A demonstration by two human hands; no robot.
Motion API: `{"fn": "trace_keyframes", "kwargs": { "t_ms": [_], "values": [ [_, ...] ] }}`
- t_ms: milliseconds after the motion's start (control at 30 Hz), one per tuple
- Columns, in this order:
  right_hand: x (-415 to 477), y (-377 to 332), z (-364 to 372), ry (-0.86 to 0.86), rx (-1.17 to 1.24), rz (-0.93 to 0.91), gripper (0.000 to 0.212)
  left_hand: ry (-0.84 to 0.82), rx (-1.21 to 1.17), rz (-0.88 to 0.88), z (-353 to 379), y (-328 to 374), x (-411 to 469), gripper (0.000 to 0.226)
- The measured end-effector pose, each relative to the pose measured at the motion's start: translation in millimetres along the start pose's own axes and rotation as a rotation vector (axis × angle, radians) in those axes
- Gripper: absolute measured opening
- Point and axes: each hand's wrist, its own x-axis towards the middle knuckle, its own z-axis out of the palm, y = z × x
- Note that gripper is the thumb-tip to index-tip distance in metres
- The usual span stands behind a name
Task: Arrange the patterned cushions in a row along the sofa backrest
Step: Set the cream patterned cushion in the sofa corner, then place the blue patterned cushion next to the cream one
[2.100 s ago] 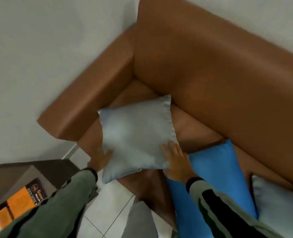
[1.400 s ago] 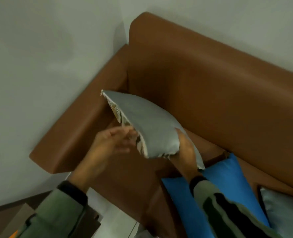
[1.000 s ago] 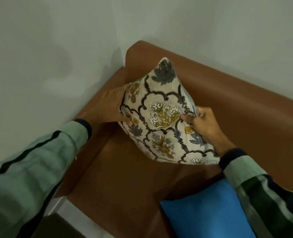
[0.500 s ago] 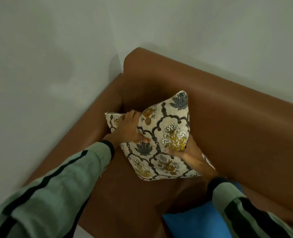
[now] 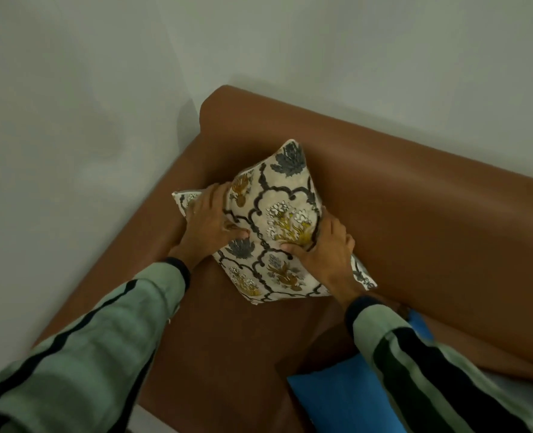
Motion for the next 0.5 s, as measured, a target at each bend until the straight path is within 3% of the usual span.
{"fn": "trace_keyframes", "kwargs": {
  "t_ms": [67, 167, 267, 400, 500],
  "values": [
    [-14.9, 11.1, -9.0, 0.011, -0.041, -0.029, 0.113, 0.199, 0.020, -0.067, 10.4, 10.4, -30.9, 0.095],
    [-68.4, 59.3, -28.6, 0.050, -0.052, -0.031, 0.092, 0.437, 0.058, -0.017, 43.6, 36.3, -97.2, 0.065],
    [-153.8, 147.7, -46.7, -0.086, -0.162, 0.101, 0.088, 0.188, 0.049, 0.146, 97.7, 62.2, -162.4, 0.065],
    [-283.7, 270.1, -80.9, -0.292, -0.374, 0.200, 0.123, -0.327, 0.074, 0.276, 180.9, 89.2, -242.2, 0.086],
    [-351.2, 336.3, -87.4, -0.446, -0.445, 0.155, 0.140, -0.448, 0.150, 0.258, 222.7, 97.2, -277.0, 0.069]
  ]
}}
